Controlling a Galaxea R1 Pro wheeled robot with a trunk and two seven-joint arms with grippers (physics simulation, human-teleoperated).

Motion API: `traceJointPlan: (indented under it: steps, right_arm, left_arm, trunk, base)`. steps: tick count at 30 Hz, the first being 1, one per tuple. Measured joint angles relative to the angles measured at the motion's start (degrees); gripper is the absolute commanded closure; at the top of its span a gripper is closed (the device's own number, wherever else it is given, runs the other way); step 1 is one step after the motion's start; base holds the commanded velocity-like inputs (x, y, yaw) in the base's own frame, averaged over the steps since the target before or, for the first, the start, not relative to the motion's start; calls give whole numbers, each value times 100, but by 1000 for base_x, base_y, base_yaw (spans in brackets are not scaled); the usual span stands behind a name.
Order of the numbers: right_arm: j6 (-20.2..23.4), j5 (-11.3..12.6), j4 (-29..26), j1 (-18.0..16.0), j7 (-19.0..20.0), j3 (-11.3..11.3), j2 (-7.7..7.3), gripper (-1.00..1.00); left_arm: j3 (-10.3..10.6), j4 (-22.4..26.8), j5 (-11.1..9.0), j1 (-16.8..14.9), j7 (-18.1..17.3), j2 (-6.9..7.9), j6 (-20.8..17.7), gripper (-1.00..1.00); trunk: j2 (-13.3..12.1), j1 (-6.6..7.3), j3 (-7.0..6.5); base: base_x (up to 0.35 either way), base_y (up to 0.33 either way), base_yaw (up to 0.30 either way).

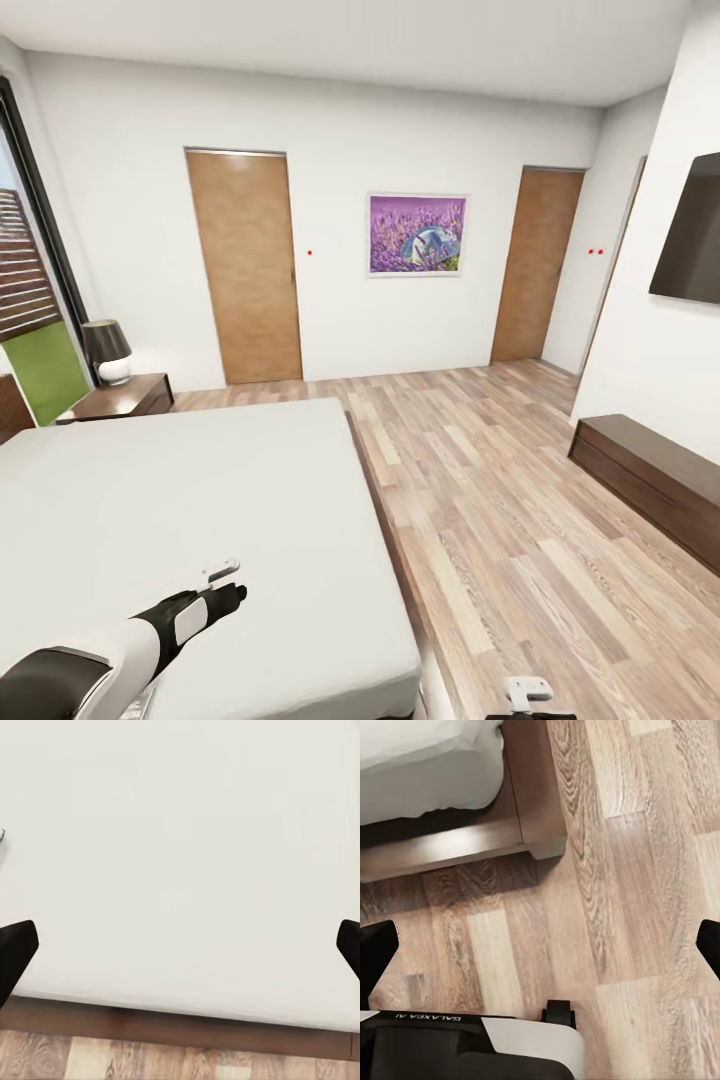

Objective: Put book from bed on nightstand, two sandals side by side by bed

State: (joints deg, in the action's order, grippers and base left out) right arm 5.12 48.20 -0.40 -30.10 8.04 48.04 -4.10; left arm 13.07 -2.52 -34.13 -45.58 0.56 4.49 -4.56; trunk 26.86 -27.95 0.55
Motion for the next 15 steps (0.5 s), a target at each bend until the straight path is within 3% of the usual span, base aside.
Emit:
traceJointPlan:
  steps: [15]
  right_arm:
    - [1, -6, 0, -2, -5, 0, 8, -100]
  left_arm:
    - [2, 2, -3, 1, 0, 1, -2, -100]
  trunk:
    - [0, 0, 0]
  base:
    - [0, 39, 10]
